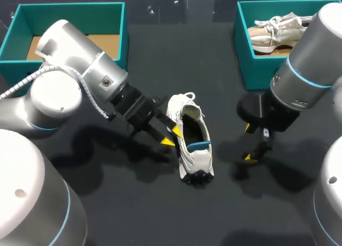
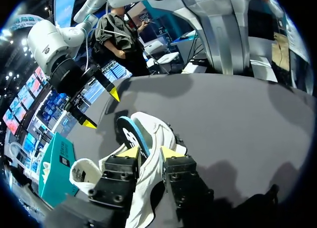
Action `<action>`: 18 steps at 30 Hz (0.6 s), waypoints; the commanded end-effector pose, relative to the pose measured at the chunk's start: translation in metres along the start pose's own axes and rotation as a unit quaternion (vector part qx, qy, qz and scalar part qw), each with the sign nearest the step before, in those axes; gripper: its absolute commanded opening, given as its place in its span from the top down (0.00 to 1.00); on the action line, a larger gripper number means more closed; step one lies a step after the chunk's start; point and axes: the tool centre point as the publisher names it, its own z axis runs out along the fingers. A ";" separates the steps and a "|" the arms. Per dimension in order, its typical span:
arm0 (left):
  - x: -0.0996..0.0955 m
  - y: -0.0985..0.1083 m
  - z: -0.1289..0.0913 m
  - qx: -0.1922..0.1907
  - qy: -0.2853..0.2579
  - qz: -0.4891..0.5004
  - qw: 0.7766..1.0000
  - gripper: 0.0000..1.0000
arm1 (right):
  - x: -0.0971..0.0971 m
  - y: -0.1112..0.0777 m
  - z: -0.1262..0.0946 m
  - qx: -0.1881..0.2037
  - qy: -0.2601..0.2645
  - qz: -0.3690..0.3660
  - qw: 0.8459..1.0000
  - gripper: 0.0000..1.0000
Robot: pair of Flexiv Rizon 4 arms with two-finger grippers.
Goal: Take the shoe out of the shoebox, open the shoe tongue, remove and reinsert the insole, then place the shoe into the shoebox
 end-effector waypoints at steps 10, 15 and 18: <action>-0.001 -0.022 -0.058 -0.018 0.157 0.073 0.985 1.00 | 0.018 -0.026 -0.025 -0.016 -0.021 -0.004 1.000 0.00; -0.001 -0.022 -0.058 -0.018 0.157 0.073 0.985 1.00 | 0.018 -0.026 -0.025 -0.016 -0.021 -0.004 1.000 0.00; -0.001 -0.022 -0.058 -0.018 0.157 0.073 0.985 1.00 | 0.018 -0.026 -0.025 -0.016 -0.021 -0.004 1.000 0.00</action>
